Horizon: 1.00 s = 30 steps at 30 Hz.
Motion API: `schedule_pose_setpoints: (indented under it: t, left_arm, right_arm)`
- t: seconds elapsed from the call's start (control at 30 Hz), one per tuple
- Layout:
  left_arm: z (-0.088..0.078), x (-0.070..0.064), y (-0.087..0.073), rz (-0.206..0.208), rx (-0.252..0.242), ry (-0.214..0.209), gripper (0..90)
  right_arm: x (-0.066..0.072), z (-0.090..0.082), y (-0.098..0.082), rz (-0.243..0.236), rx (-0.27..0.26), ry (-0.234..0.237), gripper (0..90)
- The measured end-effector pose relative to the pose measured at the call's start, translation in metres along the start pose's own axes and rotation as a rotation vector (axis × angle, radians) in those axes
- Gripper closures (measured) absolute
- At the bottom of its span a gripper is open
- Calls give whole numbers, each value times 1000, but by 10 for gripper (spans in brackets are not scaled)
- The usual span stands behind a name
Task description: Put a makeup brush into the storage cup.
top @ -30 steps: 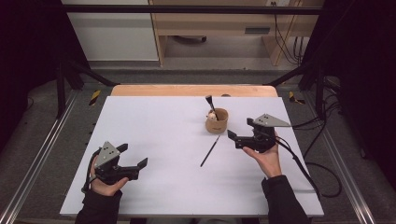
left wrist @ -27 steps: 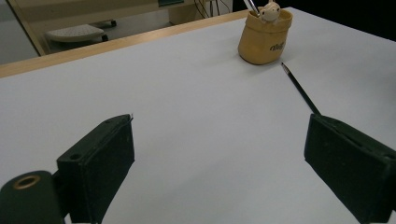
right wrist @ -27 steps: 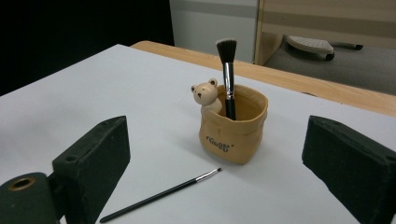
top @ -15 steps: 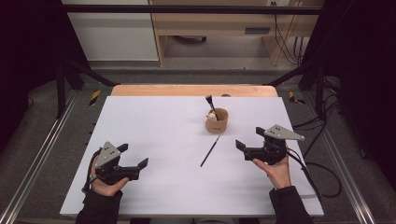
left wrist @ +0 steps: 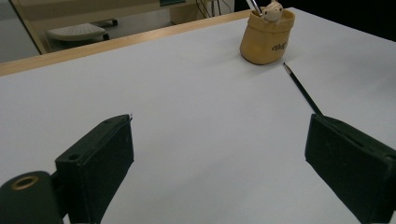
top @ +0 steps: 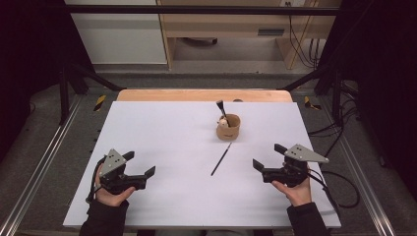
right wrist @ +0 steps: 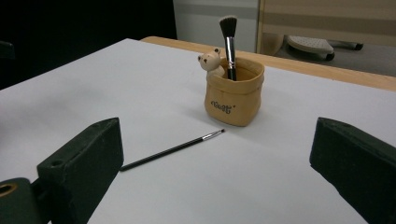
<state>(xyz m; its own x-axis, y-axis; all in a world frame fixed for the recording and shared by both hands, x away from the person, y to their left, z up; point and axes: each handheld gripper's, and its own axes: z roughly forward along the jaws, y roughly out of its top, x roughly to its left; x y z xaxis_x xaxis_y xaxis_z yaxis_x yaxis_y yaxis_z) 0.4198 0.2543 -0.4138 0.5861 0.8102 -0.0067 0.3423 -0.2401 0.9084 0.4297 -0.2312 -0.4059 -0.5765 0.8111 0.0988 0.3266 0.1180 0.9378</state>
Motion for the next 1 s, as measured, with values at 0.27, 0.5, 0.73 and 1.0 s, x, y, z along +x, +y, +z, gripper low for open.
schedule_pose_setpoints:
  t: [0.27, 0.5, 0.73, 1.0]
  left_arm:
    - [1, -1, -1, 5, 6, 1, 73]
    - [3, -2, -1, 11, 14, -2, 72]
    - [5, -4, 0, 14, 19, -8, 72]
    - [9, -8, 6, 25, 35, -19, 73]
  right_arm:
    - [1, -4, -5, 9, -4, 5, 33]
    - [0, -8, -7, 14, -18, 2, 34]
    - [-1, -8, -7, 19, -14, -3, 34]
    - [-1, -8, -7, 20, -10, -9, 36]
